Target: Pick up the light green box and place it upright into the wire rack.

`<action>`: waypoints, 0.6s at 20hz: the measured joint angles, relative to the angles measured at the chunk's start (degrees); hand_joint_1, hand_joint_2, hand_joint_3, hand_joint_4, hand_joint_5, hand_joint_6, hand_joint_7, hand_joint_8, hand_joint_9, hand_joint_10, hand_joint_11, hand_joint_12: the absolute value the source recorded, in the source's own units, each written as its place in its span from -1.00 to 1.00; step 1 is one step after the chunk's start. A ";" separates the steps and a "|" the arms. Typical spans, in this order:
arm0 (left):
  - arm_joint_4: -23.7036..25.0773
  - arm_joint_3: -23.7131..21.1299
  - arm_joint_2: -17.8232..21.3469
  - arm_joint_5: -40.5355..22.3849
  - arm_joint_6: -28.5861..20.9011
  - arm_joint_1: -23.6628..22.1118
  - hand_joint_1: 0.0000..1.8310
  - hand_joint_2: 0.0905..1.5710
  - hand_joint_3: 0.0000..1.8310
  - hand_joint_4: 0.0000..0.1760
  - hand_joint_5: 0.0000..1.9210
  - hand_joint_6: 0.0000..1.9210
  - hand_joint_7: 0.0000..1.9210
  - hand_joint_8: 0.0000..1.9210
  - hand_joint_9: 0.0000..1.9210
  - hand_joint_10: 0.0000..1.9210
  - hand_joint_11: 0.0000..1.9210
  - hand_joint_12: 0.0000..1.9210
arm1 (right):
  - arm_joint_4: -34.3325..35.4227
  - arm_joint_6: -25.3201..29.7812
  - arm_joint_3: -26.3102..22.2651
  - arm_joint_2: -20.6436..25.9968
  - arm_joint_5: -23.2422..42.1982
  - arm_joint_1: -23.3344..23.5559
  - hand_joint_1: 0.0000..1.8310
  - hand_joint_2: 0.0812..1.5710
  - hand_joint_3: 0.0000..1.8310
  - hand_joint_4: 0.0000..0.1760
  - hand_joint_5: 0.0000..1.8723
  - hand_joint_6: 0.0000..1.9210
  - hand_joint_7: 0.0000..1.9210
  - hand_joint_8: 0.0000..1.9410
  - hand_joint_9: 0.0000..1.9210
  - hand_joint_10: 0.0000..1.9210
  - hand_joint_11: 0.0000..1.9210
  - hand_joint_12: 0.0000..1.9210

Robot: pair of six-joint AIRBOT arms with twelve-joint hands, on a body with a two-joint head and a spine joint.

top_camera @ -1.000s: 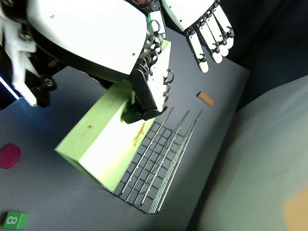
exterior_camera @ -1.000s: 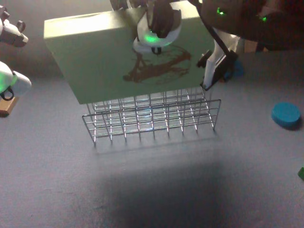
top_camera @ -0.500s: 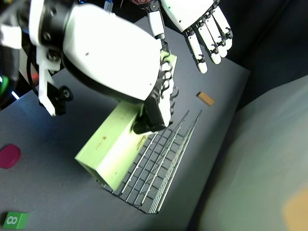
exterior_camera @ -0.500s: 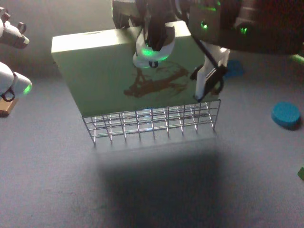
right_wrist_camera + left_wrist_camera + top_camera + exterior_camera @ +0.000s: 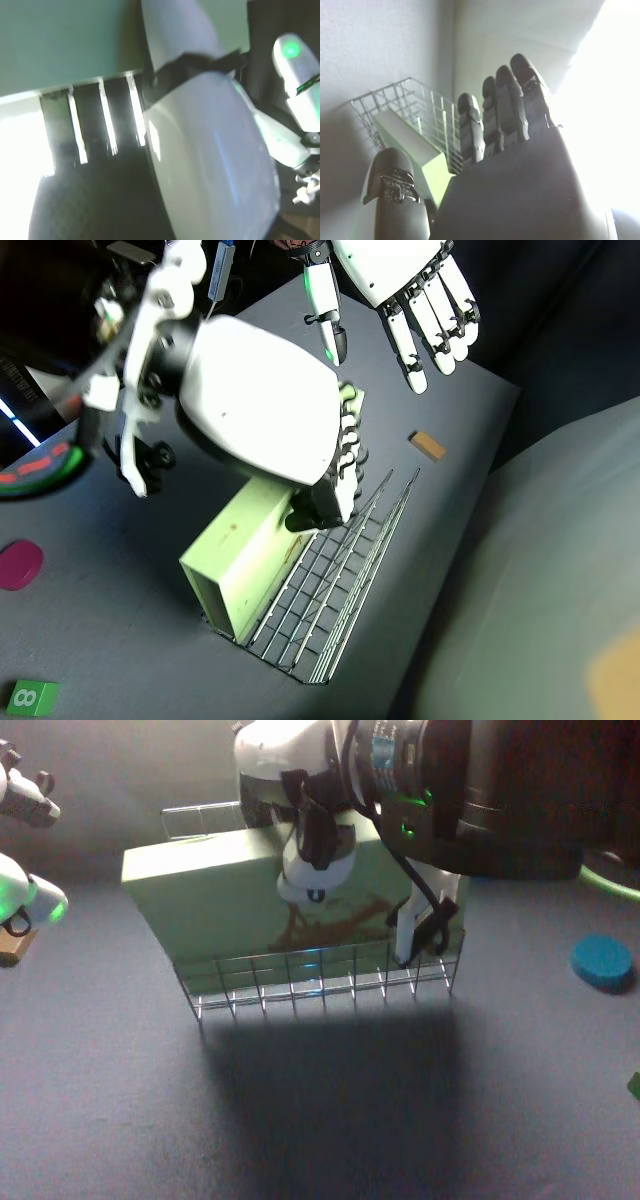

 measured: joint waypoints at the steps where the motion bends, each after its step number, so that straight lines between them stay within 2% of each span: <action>1: 0.00 -0.11 0.00 0.11 0.00 0.00 -0.82 0.50 -1.00 0.29 -0.70 -0.99 -0.75 -0.99 -0.80 -1.00 -1.00 -0.42 | -0.17 0.24 0.11 0.00 0.09 -0.35 0.32 0.47 -1.00 -1.00 -0.13 0.16 -0.02 0.26 -0.09 0.08 -0.15 0.37; 12: -0.02 -0.35 -0.02 0.35 0.02 -0.15 -0.80 0.50 -1.00 0.30 -0.69 -1.00 -0.74 -1.00 -0.78 -1.00 -1.00 -0.38 | -5.68 4.94 1.62 -0.11 2.27 -5.07 0.31 0.47 -1.00 -1.00 -0.13 0.17 -0.03 0.26 -0.09 0.07 -0.15 0.37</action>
